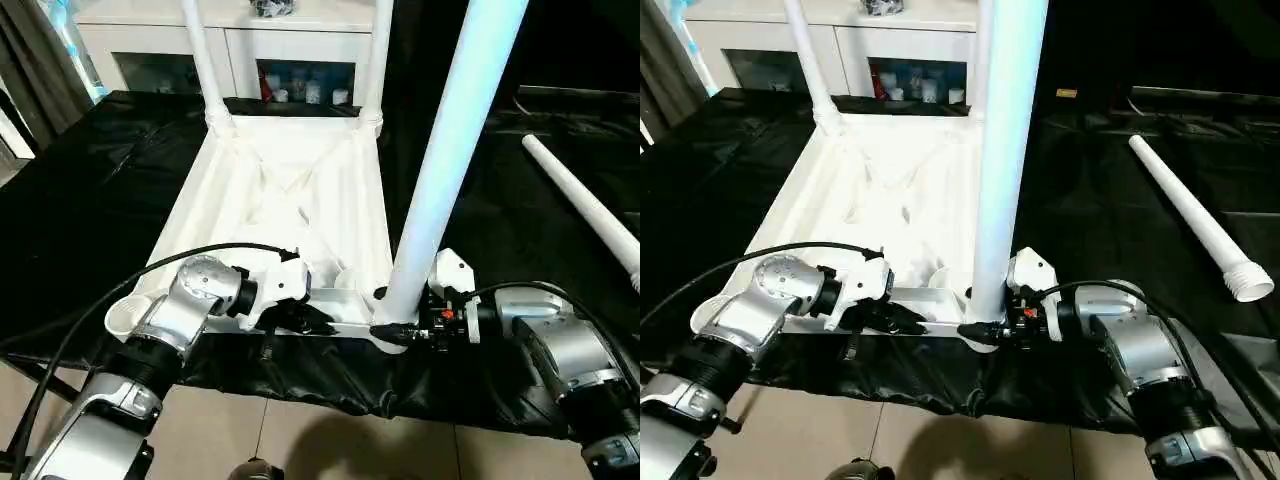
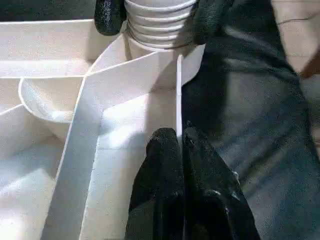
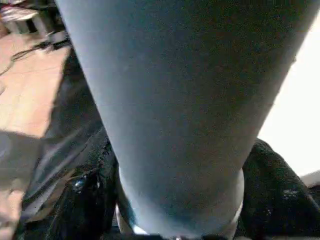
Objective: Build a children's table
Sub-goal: Rotate leg to tighten
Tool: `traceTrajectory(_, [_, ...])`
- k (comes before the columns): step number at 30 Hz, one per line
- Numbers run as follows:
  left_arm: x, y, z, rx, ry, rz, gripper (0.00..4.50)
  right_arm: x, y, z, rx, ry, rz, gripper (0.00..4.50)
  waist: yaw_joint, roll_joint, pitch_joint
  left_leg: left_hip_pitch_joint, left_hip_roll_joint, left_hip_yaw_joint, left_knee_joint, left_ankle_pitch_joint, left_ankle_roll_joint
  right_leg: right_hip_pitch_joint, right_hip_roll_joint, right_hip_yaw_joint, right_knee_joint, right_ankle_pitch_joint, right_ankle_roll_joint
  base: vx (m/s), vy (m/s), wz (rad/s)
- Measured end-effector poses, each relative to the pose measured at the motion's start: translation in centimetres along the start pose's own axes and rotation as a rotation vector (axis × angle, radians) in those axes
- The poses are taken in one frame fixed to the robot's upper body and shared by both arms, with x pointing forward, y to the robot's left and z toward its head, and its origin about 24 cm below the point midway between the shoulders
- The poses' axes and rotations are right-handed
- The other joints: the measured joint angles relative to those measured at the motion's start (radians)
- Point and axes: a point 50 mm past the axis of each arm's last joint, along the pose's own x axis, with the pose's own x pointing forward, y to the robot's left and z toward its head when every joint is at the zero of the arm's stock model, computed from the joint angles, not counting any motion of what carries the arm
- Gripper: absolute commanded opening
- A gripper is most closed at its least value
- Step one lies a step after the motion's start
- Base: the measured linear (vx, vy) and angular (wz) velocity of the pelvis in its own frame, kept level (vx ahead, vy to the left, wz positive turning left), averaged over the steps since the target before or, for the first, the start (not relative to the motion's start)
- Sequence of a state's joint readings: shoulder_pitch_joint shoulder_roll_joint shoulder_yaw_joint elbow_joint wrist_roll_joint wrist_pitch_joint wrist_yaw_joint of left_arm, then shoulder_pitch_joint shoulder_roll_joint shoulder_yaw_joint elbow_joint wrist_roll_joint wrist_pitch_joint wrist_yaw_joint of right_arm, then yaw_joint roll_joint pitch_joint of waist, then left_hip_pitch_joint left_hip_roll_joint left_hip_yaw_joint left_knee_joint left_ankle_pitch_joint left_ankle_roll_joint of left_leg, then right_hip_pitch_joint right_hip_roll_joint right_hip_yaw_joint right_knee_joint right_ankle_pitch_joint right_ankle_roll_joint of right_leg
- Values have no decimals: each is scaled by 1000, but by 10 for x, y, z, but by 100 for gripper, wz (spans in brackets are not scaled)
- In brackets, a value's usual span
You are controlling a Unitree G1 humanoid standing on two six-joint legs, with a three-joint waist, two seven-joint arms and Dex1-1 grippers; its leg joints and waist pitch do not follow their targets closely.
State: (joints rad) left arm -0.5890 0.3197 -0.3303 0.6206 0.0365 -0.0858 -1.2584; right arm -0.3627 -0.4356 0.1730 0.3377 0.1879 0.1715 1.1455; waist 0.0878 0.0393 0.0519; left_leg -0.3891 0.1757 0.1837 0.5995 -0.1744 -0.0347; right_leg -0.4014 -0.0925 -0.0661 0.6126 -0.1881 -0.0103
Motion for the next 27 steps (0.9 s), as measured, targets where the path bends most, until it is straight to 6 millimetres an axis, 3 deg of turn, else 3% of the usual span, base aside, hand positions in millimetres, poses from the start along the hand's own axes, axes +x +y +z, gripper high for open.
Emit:
traceTrajectory(2, [5,4,1,-11,6,55,0,3,-5,-1,23,-15,-105,274,-4,-1,0,1,0,0,0,0,0,1,0,0,1,0,0,0,0,0])
traceTrajectory(8, [33,22,16,-77,23,291,0,21,-32,2,143,-88,-567,273,-43,-3,0,2,0,0,1,1,-1,1,0,1,-1,4,0,0,0,0])
traceTrajectory(12, [46,26,23,-85,29,373,0,31,-39,6,183,-110,-739,273,-45,-2,-1,1,-1,0,-3,1,-1,0,0,0,-2,3,2,0,0,0])
traceTrajectory(15, [48,26,25,-79,27,386,0,33,-40,6,185,-125,-771,342,-43,1,-1,1,-1,0,-4,1,-1,-1,0,0,-2,2,3,0,0,0])
traceTrajectory(21, [45,26,23,-44,29,370,0,35,-38,7,169,-136,-747,386,-46,2,-1,1,-1,0,-4,1,-1,0,0,0,-2,2,3,0,0,0])
traceTrajectory(27, [32,22,17,0,19,290,0,28,-36,8,93,-122,-582,386,-43,2,0,0,0,0,-4,1,0,-1,0,0,-2,2,3,0,0,0])
